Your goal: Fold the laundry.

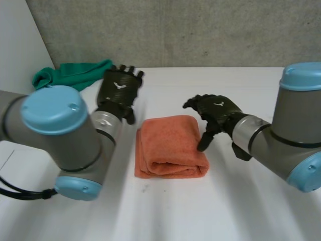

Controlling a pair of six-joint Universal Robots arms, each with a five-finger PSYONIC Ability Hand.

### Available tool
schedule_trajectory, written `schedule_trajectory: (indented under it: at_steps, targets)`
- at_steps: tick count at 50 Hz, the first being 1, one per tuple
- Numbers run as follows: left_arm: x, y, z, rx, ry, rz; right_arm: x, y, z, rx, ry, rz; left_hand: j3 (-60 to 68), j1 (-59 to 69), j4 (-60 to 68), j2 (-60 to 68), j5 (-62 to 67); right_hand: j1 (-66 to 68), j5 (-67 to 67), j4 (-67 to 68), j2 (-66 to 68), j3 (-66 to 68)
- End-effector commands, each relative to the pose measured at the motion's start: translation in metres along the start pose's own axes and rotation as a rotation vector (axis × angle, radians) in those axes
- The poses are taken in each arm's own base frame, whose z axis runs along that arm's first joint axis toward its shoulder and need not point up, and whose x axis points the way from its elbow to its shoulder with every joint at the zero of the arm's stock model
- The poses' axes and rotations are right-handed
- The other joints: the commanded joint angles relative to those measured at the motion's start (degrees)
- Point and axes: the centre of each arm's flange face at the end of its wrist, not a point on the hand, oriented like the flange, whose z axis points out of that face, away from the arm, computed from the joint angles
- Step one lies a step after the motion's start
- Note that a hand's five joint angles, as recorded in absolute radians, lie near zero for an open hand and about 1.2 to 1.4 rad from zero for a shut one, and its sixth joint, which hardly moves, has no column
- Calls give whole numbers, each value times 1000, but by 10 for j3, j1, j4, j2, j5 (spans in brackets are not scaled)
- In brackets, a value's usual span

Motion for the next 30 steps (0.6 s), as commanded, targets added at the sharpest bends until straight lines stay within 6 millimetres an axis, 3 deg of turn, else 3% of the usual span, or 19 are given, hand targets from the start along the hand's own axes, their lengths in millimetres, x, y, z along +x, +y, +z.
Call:
schedule_trajectory:
  at_steps: [1,9,15,20,30]
  targets:
    - [48,8,-5,-41,141,-67,7,9,5,-41,-2,14,-16,-7,-11,-13,-22,-13,-36,-32,-23,-20]
    - [60,34,-5,-157,180,-83,7,19,23,-61,-10,20,-16,-7,-11,-13,-22,-13,-36,-32,-23,-20]
    - [53,52,-3,-244,173,-65,-15,24,34,-65,-61,0,-16,-7,-11,-13,-22,-13,-36,-32,-23,-20]
    - [42,73,-2,-345,163,-47,-21,29,42,-73,-74,-5,-14,-6,-10,-11,-21,-13,-36,-32,-23,-20]
    - [43,88,-10,-429,197,41,-36,48,53,-129,-109,-21,-14,-6,-10,-11,-21,-13,-36,-32,-23,-20]
